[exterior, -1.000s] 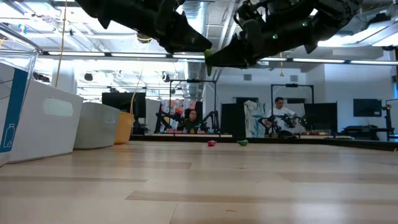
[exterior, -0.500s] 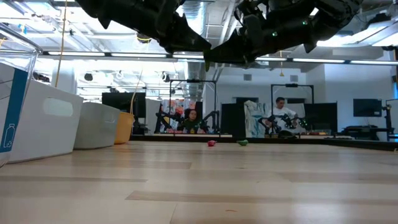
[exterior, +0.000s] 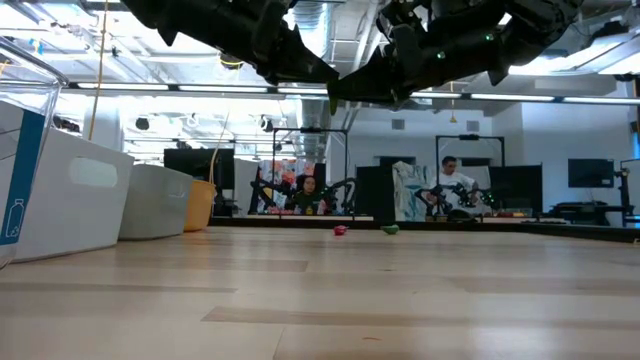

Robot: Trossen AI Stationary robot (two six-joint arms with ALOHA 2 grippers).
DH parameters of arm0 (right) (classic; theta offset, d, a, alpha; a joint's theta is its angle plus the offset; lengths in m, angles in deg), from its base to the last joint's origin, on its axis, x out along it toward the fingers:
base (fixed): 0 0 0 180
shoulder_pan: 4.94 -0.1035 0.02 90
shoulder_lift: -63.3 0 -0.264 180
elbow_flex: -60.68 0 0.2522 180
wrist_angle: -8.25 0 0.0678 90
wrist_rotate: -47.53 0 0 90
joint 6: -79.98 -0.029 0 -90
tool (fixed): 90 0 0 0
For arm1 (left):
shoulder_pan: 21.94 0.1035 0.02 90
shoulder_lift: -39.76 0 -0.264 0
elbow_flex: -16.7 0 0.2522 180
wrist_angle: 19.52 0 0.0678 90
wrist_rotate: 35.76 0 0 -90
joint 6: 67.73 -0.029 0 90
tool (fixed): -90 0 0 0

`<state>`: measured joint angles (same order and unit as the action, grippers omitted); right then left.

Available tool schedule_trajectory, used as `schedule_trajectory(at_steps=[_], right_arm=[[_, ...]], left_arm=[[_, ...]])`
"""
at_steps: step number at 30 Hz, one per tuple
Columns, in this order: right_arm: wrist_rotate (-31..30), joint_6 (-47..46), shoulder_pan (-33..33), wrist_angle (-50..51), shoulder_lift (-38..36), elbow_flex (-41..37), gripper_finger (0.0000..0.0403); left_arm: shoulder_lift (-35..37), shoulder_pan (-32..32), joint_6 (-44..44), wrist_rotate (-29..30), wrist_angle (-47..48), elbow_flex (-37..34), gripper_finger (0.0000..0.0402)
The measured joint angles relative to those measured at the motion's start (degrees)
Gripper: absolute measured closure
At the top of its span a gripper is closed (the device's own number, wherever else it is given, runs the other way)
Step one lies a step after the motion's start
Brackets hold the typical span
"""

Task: Sort produce into baskets
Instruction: Put the middle right green chili pepper into the gray bin

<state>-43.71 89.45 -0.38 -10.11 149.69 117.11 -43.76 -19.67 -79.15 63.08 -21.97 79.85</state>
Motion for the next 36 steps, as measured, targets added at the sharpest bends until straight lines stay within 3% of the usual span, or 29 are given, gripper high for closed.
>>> schedule_trajectory(at_steps=[9, 14, 25, 33, 36], right_arm=[[-0.2, -5.34, 0.04, 1.17, -0.18, 0.0, 0.0207], [-0.2, -6.64, -0.01, 10.24, -2.2, 0.02, 0.0173], [-0.03, -16.53, -0.53, 32.93, -8.99, 0.02, 0.0168], [8.45, -24.49, -5.15, 40.05, -9.33, 0.02, 0.0168], [8.96, -27.77, -8.15, 41.87, -9.33, 0.02, 0.0168]], left_arm=[[0.0, -0.02, 0.01, 0.01, 0.36, 0.0, 0.0365], [1.72, -0.02, 1.39, 0.09, 4.47, 0.0, 0.0364], [15.76, -0.02, 14.24, 0.14, 38.38, 0.0, 0.0363], [24.66, -0.02, 28.34, 0.11, 60.84, 0.0, 0.0363], [25.55, -0.02, 32.58, 0.12, 67.37, 0.0, 0.0363]])
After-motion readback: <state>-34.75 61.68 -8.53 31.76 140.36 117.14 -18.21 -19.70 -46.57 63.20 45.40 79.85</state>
